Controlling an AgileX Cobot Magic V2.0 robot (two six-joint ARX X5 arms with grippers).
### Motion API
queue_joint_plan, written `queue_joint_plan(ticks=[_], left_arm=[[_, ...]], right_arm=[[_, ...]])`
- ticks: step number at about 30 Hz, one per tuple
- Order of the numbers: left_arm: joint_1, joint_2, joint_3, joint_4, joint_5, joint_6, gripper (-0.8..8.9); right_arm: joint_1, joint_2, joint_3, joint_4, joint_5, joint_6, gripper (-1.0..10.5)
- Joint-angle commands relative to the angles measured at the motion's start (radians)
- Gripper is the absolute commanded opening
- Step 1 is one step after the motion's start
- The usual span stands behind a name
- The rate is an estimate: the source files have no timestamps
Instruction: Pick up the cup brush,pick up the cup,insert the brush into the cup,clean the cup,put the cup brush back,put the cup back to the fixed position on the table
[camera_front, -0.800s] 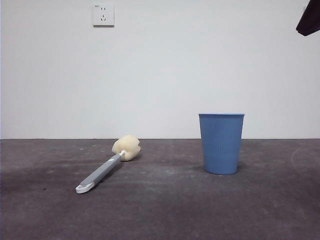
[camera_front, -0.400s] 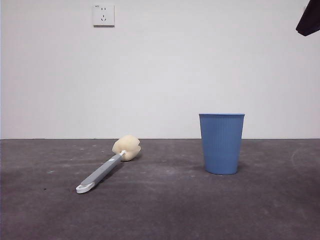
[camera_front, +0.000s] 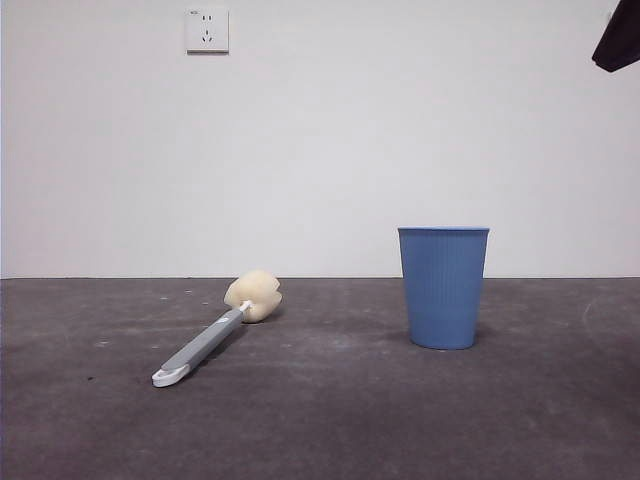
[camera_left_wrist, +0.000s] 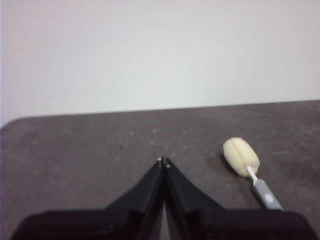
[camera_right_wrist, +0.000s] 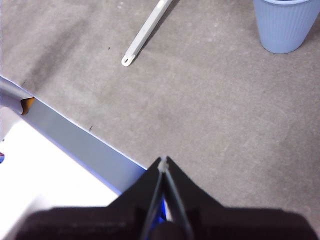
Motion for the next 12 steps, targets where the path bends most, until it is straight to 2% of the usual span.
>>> queue_joint_plan(ticks=[1,8,12], left_arm=[[0.004,-0.004,-0.026,-0.006,-0.002,-0.027,-0.03],[0.004,-0.004,-0.031,-0.183,-0.002,-0.043,-0.03],[0.003,-0.003,-0.030,-0.192,-0.002,-0.043,-0.03]], right_arm=[[0.002,0.000,0.000,0.002,0.002,0.005,0.0],[0.002,0.000,0.000,0.002,0.002,0.005,0.0],[0.002,0.000,0.000,0.002,0.002,0.005,0.0]])
